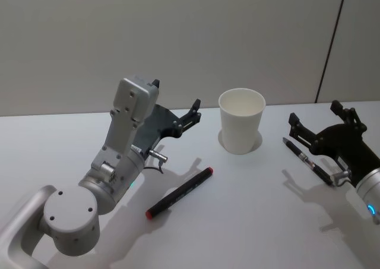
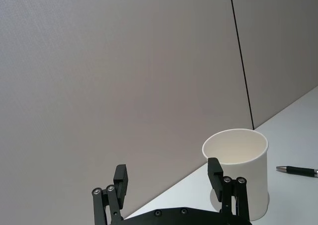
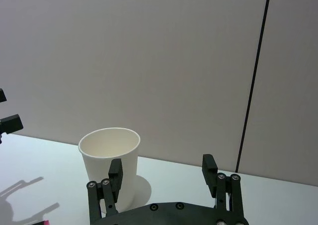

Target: Place the pen into the pen holder.

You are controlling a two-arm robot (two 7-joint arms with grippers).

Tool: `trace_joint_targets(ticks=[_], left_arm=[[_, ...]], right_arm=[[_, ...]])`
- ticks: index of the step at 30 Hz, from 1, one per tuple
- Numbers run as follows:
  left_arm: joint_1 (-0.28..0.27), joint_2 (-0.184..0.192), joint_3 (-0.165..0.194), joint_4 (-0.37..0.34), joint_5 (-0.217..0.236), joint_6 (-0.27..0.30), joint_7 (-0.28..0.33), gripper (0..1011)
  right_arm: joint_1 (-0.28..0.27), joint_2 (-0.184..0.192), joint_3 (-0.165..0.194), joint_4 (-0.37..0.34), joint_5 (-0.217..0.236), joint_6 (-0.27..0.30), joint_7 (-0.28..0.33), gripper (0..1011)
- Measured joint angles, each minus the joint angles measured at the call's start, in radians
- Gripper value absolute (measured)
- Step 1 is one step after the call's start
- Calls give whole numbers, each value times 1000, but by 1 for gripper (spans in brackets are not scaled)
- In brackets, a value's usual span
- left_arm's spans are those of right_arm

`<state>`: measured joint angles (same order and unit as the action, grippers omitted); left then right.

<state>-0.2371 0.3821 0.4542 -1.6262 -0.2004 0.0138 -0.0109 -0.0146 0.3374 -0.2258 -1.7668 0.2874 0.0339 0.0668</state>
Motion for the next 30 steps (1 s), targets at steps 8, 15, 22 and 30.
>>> trace_joint_targets(ticks=[8, 15, 22, 30], left_arm=[[0, 0, 0, 0, 0, 0, 0, 1001], [0, 0, 0, 0, 0, 0, 0, 1001], [0, 0, 0, 0, 0, 0, 0, 1001], [0, 0, 0, 0, 0, 0, 0, 1001]], right_arm=[[0, 0, 0, 0, 0, 0, 0, 1002], [0, 0, 0, 0, 0, 0, 0, 1002], [0, 0, 0, 0, 0, 0, 0, 1002], [0, 0, 0, 0, 0, 0, 0, 1002]])
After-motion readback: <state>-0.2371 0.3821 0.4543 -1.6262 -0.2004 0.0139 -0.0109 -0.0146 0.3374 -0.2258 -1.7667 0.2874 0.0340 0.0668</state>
